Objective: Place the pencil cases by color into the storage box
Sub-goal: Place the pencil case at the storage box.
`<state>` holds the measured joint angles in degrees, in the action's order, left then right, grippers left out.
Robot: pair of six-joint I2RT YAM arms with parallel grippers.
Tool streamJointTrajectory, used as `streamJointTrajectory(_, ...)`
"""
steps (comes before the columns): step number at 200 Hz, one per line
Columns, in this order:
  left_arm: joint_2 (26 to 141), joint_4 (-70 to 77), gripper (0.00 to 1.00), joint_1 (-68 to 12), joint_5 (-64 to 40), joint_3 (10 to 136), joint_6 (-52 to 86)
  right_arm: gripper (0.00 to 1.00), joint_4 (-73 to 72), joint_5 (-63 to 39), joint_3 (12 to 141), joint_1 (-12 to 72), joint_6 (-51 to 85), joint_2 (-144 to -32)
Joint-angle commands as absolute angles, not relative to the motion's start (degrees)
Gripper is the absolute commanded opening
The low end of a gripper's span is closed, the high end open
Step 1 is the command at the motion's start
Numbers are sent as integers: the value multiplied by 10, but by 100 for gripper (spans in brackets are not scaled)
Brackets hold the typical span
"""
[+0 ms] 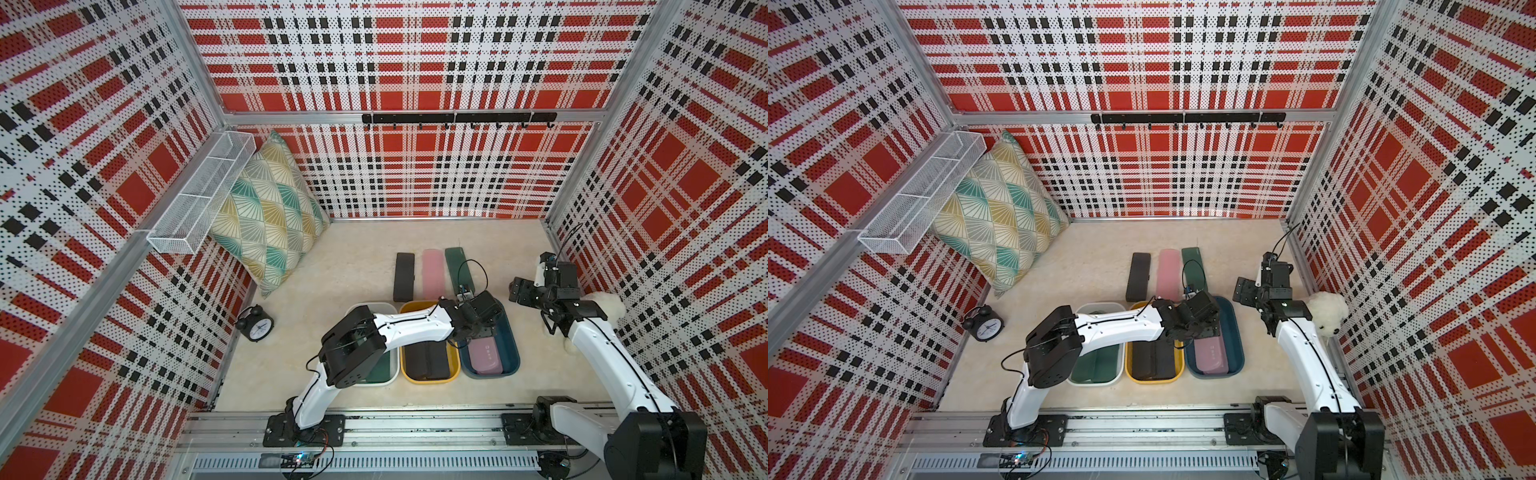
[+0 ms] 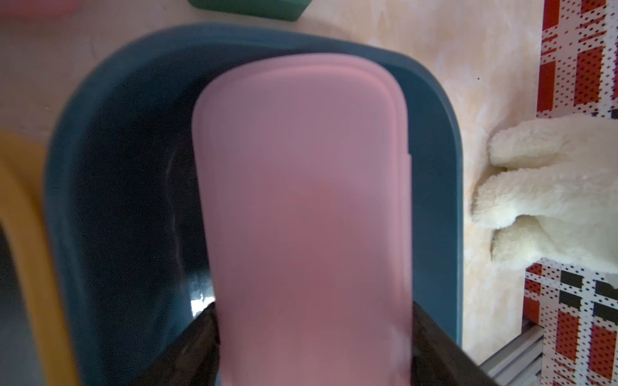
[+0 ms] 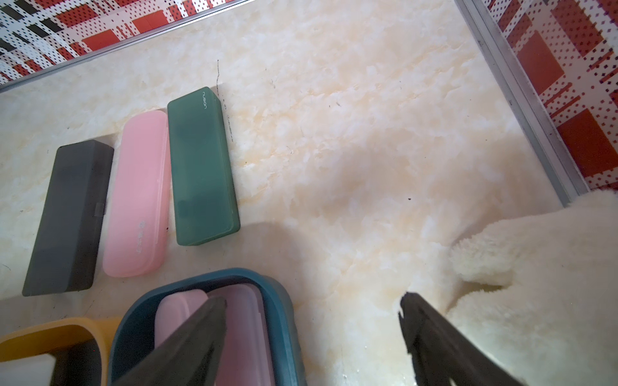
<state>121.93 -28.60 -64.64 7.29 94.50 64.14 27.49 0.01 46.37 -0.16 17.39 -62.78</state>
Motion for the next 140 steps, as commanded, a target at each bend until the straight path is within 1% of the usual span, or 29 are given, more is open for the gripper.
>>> streamJointTrajectory(1,1234,-306,63,-646,74,965,642,88,263,-6,457,-9,169,-627)
streamJointTrajectory(27,1242,-312,65,-645,74,974,642,88,262,-8,456,-9,169,-627)
streamJointTrajectory(83,1252,-323,73,-645,78,986,640,88,262,-11,456,-11,169,-626)
streamJointTrajectory(140,1258,-325,79,-645,75,992,639,88,263,-11,456,-13,169,-624)
